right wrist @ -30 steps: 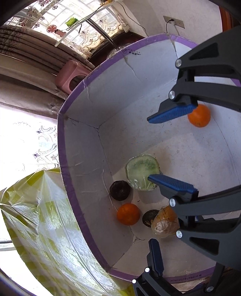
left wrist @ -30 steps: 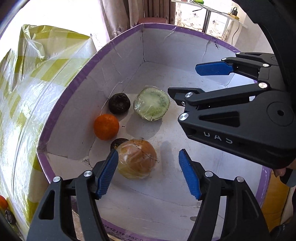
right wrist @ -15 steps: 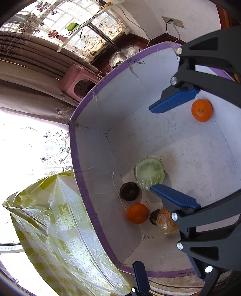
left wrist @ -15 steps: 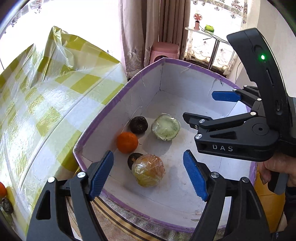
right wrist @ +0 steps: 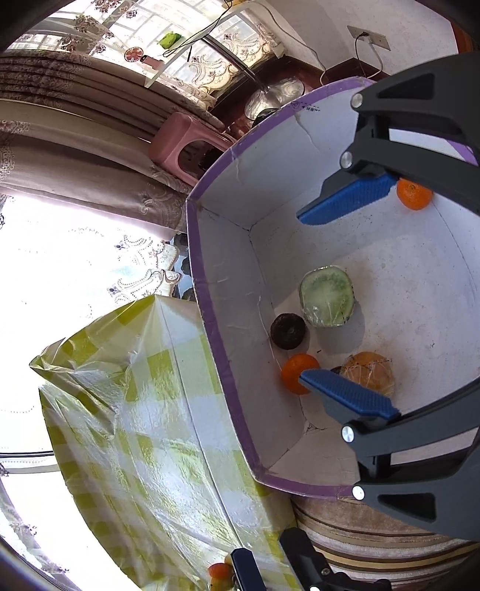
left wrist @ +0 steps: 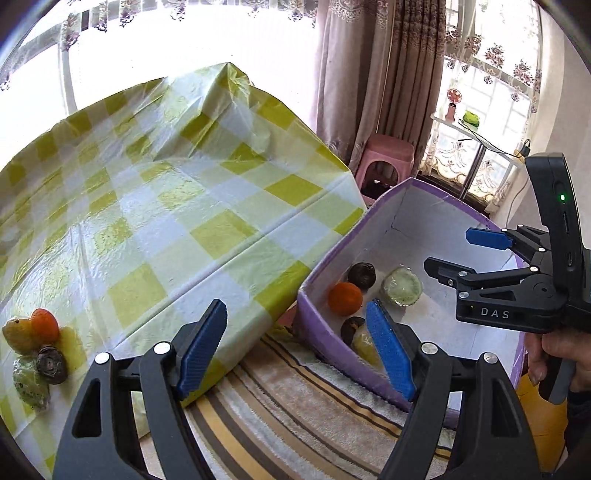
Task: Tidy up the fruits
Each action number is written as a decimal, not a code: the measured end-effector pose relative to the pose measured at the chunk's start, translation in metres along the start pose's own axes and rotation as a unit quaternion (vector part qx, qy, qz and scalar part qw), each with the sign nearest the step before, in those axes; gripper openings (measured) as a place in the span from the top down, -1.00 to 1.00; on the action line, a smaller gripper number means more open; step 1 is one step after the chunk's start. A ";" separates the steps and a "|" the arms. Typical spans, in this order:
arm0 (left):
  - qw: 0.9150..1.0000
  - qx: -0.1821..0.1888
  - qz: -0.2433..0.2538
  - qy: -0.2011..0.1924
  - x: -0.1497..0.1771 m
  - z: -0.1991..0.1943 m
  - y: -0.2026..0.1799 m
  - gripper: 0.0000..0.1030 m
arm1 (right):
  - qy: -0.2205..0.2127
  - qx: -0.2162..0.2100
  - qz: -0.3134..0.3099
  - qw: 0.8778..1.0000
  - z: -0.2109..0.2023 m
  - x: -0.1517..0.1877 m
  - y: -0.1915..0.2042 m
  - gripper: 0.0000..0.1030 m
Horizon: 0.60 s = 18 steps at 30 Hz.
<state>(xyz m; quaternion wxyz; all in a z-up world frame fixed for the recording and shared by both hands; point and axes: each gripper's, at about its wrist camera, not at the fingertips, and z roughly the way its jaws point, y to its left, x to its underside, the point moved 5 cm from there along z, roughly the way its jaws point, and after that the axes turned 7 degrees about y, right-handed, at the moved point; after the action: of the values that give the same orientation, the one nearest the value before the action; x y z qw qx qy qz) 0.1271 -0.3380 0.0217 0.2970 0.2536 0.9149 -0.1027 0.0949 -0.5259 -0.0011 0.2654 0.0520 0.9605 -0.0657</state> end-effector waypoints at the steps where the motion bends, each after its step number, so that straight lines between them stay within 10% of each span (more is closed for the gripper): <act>1: 1.000 -0.006 -0.007 -0.004 0.001 -0.004 0.008 -0.46 | -0.002 -0.005 -0.006 1.000 -0.002 -0.001 0.007 -0.56; 18: 0.990 -0.065 -0.119 -0.048 0.037 -0.062 0.128 -0.48 | -0.012 -0.059 -0.084 0.995 -0.013 -0.017 0.110 -0.56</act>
<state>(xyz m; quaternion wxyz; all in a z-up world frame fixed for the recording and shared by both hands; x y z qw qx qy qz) 0.1379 -0.1933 0.0441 0.3420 0.1176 0.9280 -0.0894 0.1179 -0.4162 0.0075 0.2733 -0.0452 0.9604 -0.0312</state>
